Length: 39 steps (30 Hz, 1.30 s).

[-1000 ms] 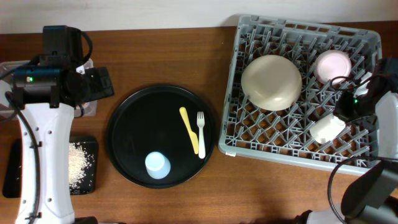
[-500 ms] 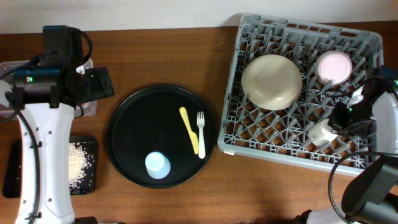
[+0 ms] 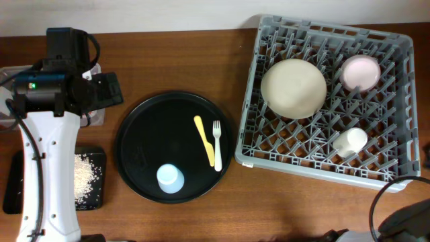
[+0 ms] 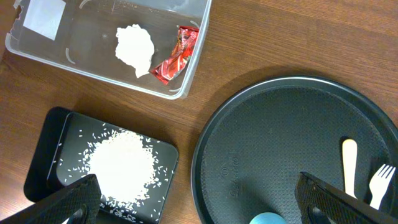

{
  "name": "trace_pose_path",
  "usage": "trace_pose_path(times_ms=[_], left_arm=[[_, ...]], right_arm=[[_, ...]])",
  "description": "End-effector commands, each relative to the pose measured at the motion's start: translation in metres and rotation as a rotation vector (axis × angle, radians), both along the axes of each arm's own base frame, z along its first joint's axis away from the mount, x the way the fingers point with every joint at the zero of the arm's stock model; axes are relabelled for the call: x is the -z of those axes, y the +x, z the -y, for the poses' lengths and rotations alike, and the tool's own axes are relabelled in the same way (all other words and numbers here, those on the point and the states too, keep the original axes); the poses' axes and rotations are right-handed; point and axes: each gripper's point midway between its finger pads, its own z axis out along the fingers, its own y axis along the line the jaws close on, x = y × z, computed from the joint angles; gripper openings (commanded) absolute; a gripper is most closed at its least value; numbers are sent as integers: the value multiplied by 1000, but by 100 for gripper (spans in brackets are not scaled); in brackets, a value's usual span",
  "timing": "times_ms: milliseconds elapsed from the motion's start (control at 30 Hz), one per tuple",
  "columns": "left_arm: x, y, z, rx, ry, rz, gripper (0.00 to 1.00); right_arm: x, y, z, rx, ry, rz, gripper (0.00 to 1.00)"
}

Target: Sort waste into correct bins and load items into the dishwasher rack

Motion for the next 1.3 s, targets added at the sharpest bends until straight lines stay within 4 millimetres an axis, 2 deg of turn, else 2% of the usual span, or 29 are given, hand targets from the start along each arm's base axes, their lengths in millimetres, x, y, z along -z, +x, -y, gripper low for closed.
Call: trace_pose_path(times_ms=[0, 33, 100, 200, 300, 467, 733, 900, 1267], left_arm=[[-4, 0, -3, -12, 7, 12, 99], [-4, 0, -3, -12, 7, 12, 99], [-4, 0, -3, -12, 7, 12, 99], [-4, 0, -3, -12, 7, 12, 99], [-4, 0, -3, -13, 7, 12, 99], [-4, 0, -3, -12, 7, 12, 99], [-4, 0, -3, -13, 7, 12, 99], [-4, 0, -3, -12, 7, 12, 99], [-4, 0, -3, -12, 7, 12, 99]], right_arm=[[16, -27, -3, 193, 61, -39, 4], [27, -32, -4, 209, 72, -46, 4], [37, -31, -2, 207, 64, -45, 4], [40, -29, 2, 178, 42, -38, 4], [42, -41, 7, 208, 9, -97, 4], [58, -41, 11, 225, -13, -98, 4], [65, -33, 16, 243, -23, -59, 4], [81, -26, 12, 236, 39, -49, 4], [77, 0, 20, 221, 42, 89, 4]])
